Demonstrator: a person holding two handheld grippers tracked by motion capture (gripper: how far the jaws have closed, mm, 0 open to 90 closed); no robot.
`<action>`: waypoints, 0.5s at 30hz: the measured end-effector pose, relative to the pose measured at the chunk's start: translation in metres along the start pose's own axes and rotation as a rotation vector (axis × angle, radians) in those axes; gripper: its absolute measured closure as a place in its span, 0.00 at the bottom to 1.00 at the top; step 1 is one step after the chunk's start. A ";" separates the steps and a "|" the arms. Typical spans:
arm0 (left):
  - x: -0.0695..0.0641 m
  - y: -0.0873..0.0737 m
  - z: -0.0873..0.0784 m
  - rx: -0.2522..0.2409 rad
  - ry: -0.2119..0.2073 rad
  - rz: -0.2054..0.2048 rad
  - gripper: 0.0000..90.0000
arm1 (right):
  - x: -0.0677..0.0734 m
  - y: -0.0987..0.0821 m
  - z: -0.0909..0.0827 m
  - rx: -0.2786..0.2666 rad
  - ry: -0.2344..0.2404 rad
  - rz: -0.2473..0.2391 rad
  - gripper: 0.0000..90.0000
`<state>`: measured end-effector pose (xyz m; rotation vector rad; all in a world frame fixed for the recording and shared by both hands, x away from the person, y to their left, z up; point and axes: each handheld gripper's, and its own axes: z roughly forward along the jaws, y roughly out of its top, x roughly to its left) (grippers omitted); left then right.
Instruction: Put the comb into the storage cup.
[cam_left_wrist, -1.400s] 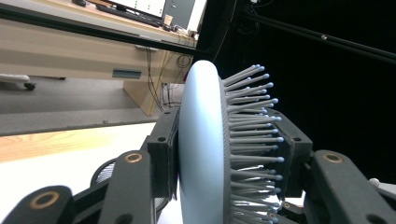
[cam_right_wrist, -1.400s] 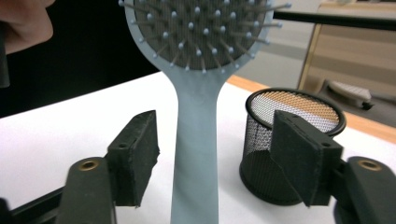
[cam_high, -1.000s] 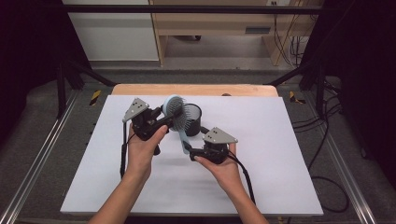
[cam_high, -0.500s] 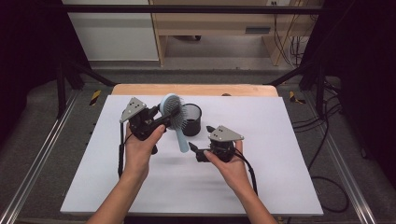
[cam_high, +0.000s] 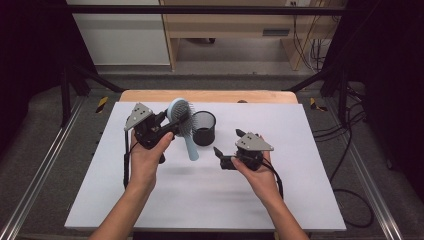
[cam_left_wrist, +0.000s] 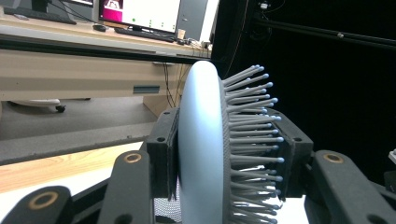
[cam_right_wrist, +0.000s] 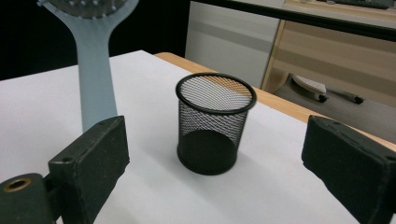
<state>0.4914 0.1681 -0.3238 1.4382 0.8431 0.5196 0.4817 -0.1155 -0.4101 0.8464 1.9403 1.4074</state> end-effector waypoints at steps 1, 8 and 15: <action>0.000 0.000 0.000 0.000 0.000 0.000 0.57 | -0.002 -0.001 -0.002 0.004 -0.007 0.001 0.08; 0.001 0.002 -0.002 0.001 0.010 0.007 0.57 | -0.016 -0.010 -0.016 0.027 -0.041 0.002 0.09; 0.002 0.006 -0.001 0.008 0.018 0.024 0.57 | -0.028 -0.021 -0.031 0.049 -0.044 0.047 0.08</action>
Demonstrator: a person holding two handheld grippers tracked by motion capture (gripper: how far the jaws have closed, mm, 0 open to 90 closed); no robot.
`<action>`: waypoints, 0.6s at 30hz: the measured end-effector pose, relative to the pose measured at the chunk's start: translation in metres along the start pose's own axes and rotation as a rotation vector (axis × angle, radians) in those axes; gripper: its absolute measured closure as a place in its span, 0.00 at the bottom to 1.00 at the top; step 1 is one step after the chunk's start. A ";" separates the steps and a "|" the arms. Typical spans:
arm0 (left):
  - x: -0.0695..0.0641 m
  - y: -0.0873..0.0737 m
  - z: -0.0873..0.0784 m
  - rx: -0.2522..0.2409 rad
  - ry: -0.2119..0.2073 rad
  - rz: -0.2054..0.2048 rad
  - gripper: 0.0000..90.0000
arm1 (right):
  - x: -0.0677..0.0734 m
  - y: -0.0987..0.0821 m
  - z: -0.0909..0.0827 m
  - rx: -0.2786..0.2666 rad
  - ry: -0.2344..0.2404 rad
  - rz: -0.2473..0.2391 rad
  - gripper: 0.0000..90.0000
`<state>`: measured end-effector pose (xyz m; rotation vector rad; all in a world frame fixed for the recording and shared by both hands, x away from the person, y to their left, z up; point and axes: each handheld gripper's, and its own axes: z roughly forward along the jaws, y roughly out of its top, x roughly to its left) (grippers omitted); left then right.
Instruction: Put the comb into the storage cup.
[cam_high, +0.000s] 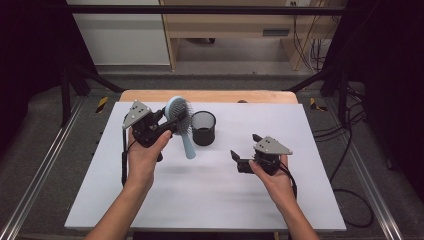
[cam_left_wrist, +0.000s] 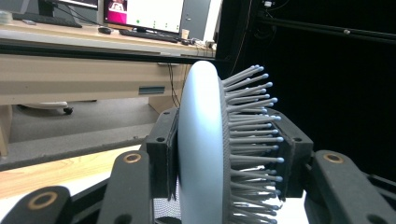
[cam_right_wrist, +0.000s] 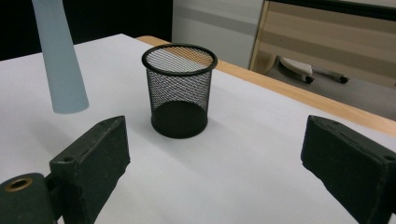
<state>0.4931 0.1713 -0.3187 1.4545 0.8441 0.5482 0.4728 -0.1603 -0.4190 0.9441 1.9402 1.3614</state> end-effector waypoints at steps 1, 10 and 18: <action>0.000 0.002 0.001 -0.001 0.002 0.002 0.57 | -0.002 -0.001 -0.002 0.005 -0.002 0.011 0.07; 0.000 0.011 0.006 -0.007 0.007 0.011 0.57 | -0.020 -0.013 -0.032 -0.008 -0.019 0.032 0.07; 0.000 0.019 0.012 -0.017 0.016 0.015 0.56 | -0.029 -0.023 -0.060 -0.067 -0.047 0.042 0.07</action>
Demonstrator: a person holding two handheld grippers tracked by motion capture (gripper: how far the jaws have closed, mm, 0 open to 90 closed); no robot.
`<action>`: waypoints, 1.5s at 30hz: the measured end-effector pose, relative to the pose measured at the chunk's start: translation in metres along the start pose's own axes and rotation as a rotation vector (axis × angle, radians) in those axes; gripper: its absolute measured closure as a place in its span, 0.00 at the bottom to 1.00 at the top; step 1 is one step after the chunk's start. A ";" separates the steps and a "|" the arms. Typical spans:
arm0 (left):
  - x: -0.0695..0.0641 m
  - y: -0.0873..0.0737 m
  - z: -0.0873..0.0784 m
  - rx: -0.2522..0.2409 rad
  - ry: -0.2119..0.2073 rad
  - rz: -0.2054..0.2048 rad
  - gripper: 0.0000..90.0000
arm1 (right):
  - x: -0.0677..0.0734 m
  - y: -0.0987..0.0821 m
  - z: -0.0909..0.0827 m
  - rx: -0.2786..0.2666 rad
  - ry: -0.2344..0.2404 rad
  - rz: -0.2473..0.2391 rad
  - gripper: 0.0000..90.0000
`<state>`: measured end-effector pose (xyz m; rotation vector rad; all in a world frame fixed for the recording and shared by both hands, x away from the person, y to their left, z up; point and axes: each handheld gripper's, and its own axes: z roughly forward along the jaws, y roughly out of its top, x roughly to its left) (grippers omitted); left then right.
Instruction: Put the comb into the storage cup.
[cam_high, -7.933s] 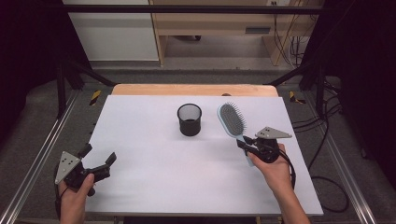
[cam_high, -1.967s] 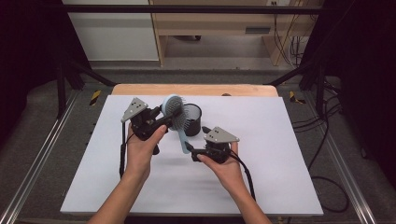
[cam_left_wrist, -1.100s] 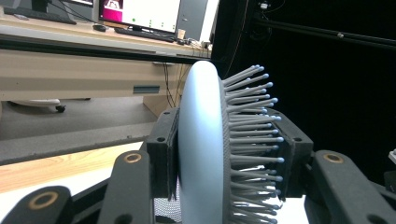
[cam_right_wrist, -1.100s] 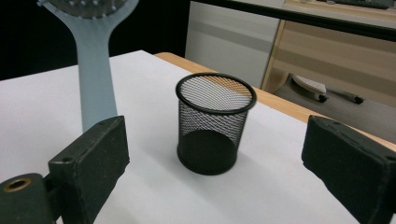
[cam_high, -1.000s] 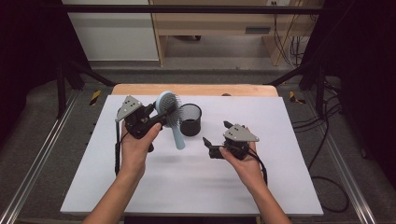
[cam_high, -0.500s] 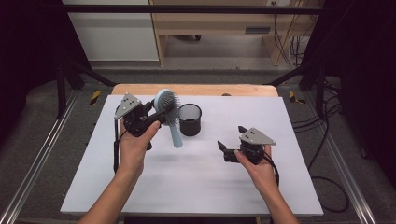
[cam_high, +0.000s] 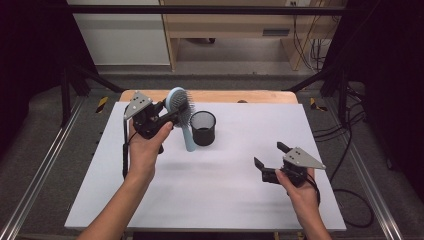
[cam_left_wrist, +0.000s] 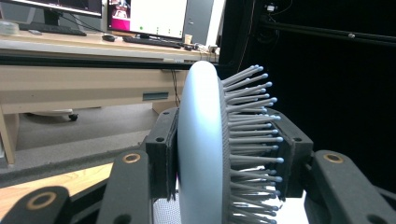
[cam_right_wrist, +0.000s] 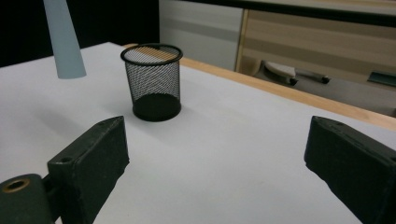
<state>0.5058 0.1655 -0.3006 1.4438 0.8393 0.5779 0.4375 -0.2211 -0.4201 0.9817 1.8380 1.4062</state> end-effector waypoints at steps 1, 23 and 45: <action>0.000 0.002 0.003 -0.002 0.002 0.001 0.56 | -0.002 -0.005 -0.004 -0.029 -0.009 0.019 0.06; -0.006 0.030 0.028 -0.024 0.004 -0.015 0.56 | -0.010 -0.026 -0.008 -0.076 -0.071 -0.028 0.04; -0.001 0.041 0.044 -0.055 0.028 -0.008 0.56 | -0.009 -0.028 -0.008 -0.074 -0.054 -0.019 0.04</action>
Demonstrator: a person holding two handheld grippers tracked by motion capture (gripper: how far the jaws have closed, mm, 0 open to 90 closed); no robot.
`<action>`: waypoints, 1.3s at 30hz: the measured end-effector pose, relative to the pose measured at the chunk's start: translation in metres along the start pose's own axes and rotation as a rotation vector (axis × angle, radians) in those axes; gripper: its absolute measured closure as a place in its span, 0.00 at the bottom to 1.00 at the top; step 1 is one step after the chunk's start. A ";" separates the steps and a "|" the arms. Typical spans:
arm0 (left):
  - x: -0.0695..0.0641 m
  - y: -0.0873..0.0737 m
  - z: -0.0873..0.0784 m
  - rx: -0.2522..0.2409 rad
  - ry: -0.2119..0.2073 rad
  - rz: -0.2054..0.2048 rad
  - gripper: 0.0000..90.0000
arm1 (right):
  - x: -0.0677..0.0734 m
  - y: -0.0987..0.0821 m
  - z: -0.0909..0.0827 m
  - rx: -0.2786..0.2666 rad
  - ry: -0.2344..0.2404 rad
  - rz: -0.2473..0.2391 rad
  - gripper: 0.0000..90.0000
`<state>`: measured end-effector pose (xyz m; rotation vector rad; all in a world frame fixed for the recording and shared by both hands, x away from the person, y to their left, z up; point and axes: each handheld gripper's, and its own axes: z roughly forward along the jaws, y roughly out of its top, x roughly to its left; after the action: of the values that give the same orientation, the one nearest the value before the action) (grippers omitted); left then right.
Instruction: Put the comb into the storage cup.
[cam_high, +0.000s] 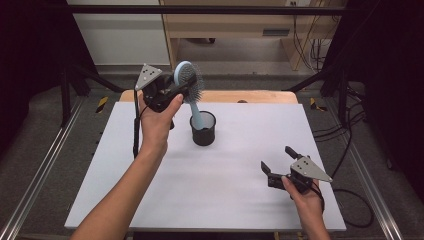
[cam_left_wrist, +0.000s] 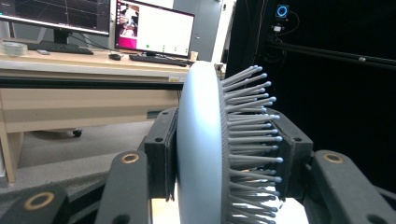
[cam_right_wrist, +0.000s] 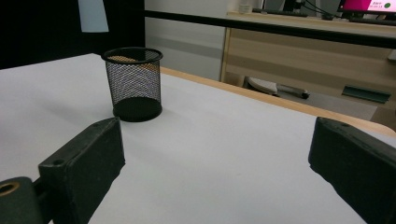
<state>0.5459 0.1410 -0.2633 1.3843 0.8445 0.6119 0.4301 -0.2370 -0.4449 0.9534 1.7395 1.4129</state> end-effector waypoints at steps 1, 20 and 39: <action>0.000 0.000 0.000 0.000 0.001 -0.001 0.56 | 0.000 0.000 0.000 0.001 0.001 0.002 0.04; 0.006 0.000 0.010 -0.001 0.023 0.023 0.56 | 0.000 -0.001 0.000 0.006 0.004 0.001 0.05; 0.009 -0.022 0.049 0.038 0.022 0.040 0.56 | -0.001 -0.002 0.001 0.010 0.016 -0.001 0.05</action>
<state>0.5883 0.1167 -0.2871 1.4338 0.8520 0.6460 0.4307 -0.2374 -0.4472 0.9492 1.7593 1.4163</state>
